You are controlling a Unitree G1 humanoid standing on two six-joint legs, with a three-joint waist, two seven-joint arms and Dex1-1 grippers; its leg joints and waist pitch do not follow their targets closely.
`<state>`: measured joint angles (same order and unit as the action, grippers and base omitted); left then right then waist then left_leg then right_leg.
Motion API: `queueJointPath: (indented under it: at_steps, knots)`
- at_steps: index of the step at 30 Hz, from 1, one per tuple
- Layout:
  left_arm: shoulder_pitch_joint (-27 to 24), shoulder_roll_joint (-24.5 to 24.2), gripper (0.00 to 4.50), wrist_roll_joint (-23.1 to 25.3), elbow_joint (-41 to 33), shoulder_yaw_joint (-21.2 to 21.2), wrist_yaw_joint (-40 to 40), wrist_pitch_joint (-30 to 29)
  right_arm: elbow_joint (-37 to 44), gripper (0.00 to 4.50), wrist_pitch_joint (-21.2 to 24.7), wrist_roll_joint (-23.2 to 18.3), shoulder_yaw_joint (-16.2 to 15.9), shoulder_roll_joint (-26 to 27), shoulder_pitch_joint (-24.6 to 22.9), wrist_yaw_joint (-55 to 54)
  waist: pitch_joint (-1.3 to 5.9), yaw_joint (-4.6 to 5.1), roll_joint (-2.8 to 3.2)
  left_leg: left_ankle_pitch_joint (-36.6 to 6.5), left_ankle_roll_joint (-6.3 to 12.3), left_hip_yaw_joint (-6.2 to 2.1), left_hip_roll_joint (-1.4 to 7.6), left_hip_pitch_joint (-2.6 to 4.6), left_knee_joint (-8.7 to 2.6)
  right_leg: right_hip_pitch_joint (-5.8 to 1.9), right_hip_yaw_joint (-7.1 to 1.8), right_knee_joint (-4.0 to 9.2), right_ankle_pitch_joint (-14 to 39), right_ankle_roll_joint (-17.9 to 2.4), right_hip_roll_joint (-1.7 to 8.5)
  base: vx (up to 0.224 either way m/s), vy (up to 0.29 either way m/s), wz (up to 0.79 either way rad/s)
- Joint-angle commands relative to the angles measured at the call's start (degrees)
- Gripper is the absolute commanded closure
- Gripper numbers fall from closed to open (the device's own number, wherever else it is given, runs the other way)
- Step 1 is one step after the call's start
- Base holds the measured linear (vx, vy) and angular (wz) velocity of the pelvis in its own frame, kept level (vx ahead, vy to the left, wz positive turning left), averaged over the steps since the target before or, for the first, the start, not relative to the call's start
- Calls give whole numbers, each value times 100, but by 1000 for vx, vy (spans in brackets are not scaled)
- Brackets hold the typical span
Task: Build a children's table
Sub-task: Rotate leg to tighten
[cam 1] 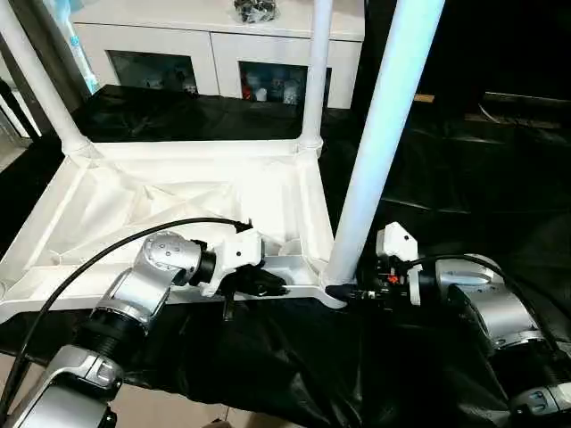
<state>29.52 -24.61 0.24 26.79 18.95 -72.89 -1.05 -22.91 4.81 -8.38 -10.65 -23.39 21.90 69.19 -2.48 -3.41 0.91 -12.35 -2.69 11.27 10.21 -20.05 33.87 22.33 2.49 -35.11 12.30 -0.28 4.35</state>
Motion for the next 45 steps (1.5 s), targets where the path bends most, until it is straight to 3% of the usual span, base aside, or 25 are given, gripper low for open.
queueJointPath:
  at_steps: [1, 4, 7, 8, 9, 11, 13, 14, 15, 18, 19, 20, 21, 22, 24, 29, 31, 32, 37, 45]
  knots:
    - [9, -27, 450, 216, 206, 130, 142, -56, 46, 189, -55, 3, -304, 97, 29, 235, 291, -10, -31, -594, 466, -118, 335, 8, -368, -260, -243, 335, 111, -1720, 399, 0, 0, 0]
    - [34, 27, 450, 267, 288, 94, 366, -59, 42, 189, -102, 17, -262, 174, -47, 56, 289, -7, -16, -615, 451, -118, 334, 16, -371, -255, -241, 338, 89, -1727, 394, 0, 0, 0]
    - [111, 266, 450, 384, 418, 20, 947, -157, -136, 189, -184, 265, -152, 389, -104, -729, 263, 11, -22, -831, 348, -118, 332, 24, -393, -235, -250, 382, 412, -1690, 404, 0, 0, 0]
    - [146, 563, 450, 443, 442, -17, 1425, -282, -311, 189, -289, 499, -33, 641, -192, -1565, 232, 33, -29, -1028, 237, -122, 335, 36, -422, -212, -262, 443, 846, -1612, 420, 0, 0, 0]
    - [140, 748, 450, 434, 404, -14, 1595, -387, -357, 189, -281, 570, 37, 797, -259, -1976, 212, 38, -40, -1277, 62, -136, 328, 80, -444, -195, -274, 521, 1558, -1412, 438, 0, 0, 0]
    - [128, 949, 450, 431, 365, 7, 1762, -489, -375, 189, -205, 604, 112, 980, -328, -2370, 211, 43, -27, -1346, 7, -152, 326, 83, -460, -189, -277, 542, 1791, -1302, 435, 0, 0, 0]
    - [127, 1476, 450, 503, 364, 123, 2217, -703, -475, 189, 8, 664, 252, 1499, -417, -3309, 204, 74, -28, -1380, -15, -167, 331, 58, -498, -185, -277, 544, 1876, -1173, 411, 0, 0, 0]
    - [127, 1476, 450, 503, 364, 123, 2217, -703, -475, 189, 8, 664, 252, 1499, -417, -3309, 207, 86, -25, -1439, -49, -176, 324, 60, -499, -170, -280, 563, 1948, -1123, 416, 0, 0, 0]
    - [188, 1901, 450, 599, 465, 238, 2621, -833, -641, 189, 123, 797, 269, 1952, -334, -4110, 212, 95, 18, -1469, -55, -193, 309, 48, -506, -181, -280, 560, 1971, -1086, 417, 0, 0, 0]
    - [284, 2229, 450, 743, 613, 287, 3011, -892, -846, 189, 216, 887, 283, 2369, -153, -4689, 215, 172, 25, -1662, -99, -199, 282, 43, -517, -164, -270, 606, 2065, -1016, 405, 0, 0, 0]
    - [307, 2268, 450, 813, 634, 295, 3066, -893, -877, 189, 216, 862, 333, 2464, -100, -4804, 228, 171, 20, -1667, -59, -200, 277, 47, -504, -162, -275, 617, 2113, -967, 412, 0, 0, 0]
    - [333, 2293, 450, 871, 652, 305, 3102, -879, -901, 189, 176, 842, 370, 2539, -35, -4885, 236, 158, 68, -1667, -22, -200, 279, 52, -498, -149, -285, 626, 2097, -964, 424, 0, 0, 0]
    - [343, 2303, 450, 894, 648, 305, 3113, -888, -898, 189, 131, 839, 374, 2560, -4, -4929, 236, 169, 55, -1661, -7, -197, 282, 42, -503, -148, -282, 631, 2053, -965, 417, 0, 0, 0]
    - [348, 2304, 450, 903, 643, 305, 3113, -890, -893, 189, 101, 836, 375, 2563, 12, -4937, 246, 165, 50, -1567, 12, -203, 284, 18, -507, -171, -276, 614, 1884, -965, 411, 0, 0, 0]
    - [346, 2258, 450, 918, 600, 301, 3066, -883, -824, 133, 9, 746, 414, 2520, 17, -4807, 253, 152, 46, -1488, 60, -190, 287, 21, -501, -172, -278, 595, 1658, -1019, 408, 0, 0, 0]
    - [246, 1852, 450, 1019, 505, 309, 2784, -803, -379, 76, -39, 560, 482, 2036, -190, -4117, 272, 131, 37, -1307, 185, -191, 309, -7, -494, -215, -267, 558, 1330, -1092, 410, 0, 0, 0]
    - [222, 1781, 450, 1026, 492, 308, 2722, -790, -319, 71, -65, 584, 426, 1906, -216, -3972, 286, 138, 42, -1184, 217, -179, 309, 4, -476, -207, -273, 524, 990, -1206, 402, 0, 0, 0]
    - [158, 1621, 450, 1016, 445, 299, 2523, -733, -227, 71, -137, 574, 348, 1631, -244, -3624, 294, 144, 40, -1001, 284, -175, 303, -33, -458, -242, -260, 488, 669, -1305, 402, 0, 0, 0]
    - [9, 1204, 450, 832, 278, 257, 1859, -472, -15, 71, -209, 428, 213, 968, -260, -2510, 295, 140, 33, -903, 467, -166, 313, -47, -430, -273, -255, 461, 465, -1450, 418, 0, 0, 0]
    - [-121, 695, 450, 574, 108, 319, 1039, -27, 78, 71, -171, 236, 14, 274, -205, -1071, 292, 125, 30, -953, 465, -156, 337, -6, -426, -268, -256, 444, 470, -1573, 410, 0, 0, 0]
